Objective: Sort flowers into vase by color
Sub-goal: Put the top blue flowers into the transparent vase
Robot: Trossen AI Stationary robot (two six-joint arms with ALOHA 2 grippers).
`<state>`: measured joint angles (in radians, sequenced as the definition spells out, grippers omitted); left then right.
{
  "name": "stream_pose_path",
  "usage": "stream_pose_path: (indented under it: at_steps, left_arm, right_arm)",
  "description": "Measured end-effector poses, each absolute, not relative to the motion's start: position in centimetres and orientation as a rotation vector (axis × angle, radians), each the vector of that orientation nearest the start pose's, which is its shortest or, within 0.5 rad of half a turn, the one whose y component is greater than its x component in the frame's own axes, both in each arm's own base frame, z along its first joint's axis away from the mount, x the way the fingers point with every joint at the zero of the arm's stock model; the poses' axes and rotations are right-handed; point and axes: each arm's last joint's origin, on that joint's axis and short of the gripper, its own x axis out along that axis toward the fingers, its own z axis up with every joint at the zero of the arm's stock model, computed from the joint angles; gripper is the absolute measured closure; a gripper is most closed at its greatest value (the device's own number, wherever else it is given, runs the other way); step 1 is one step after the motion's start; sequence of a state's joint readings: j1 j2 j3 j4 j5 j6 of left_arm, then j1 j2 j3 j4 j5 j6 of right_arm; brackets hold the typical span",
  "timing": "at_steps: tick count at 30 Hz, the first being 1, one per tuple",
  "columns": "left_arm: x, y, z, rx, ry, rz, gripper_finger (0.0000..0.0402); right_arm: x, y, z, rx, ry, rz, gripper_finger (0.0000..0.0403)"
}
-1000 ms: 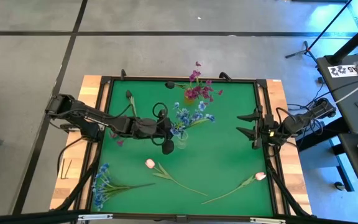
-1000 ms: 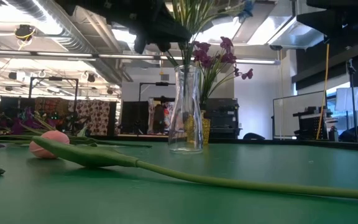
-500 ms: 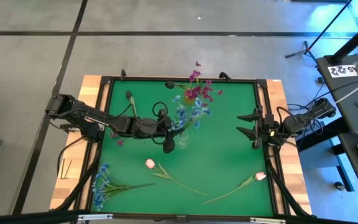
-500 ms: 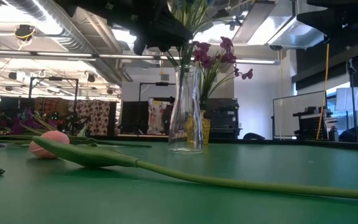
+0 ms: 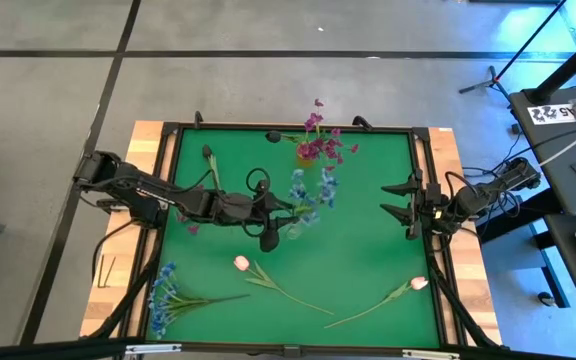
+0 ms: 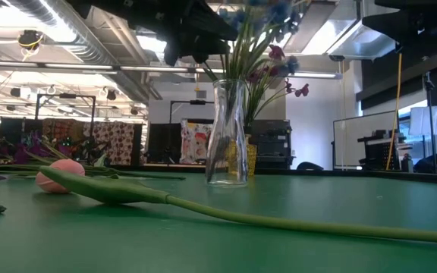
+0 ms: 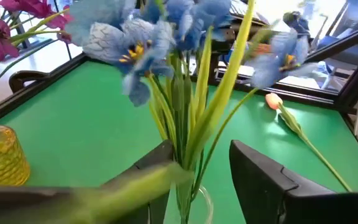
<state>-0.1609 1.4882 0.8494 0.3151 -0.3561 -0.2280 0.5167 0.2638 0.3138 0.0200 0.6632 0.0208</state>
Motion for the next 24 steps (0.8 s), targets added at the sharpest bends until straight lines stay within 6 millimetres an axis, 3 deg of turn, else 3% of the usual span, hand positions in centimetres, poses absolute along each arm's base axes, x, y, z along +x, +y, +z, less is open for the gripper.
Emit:
stream_pose_path:
  at_steps: [12,24]
  left_arm:
    - [31.6,-4.1,23.3,-0.128,0.353,0.234,0.0238]
    - [30.1,-4.1,24.5,-0.123,0.386,0.233,0.0238]
  right_arm:
    - [9.3,3.3,25.1,0.060,-0.060,-0.146,0.0176]
    - [9.3,3.3,25.1,0.077,-0.058,-0.145,0.0176]
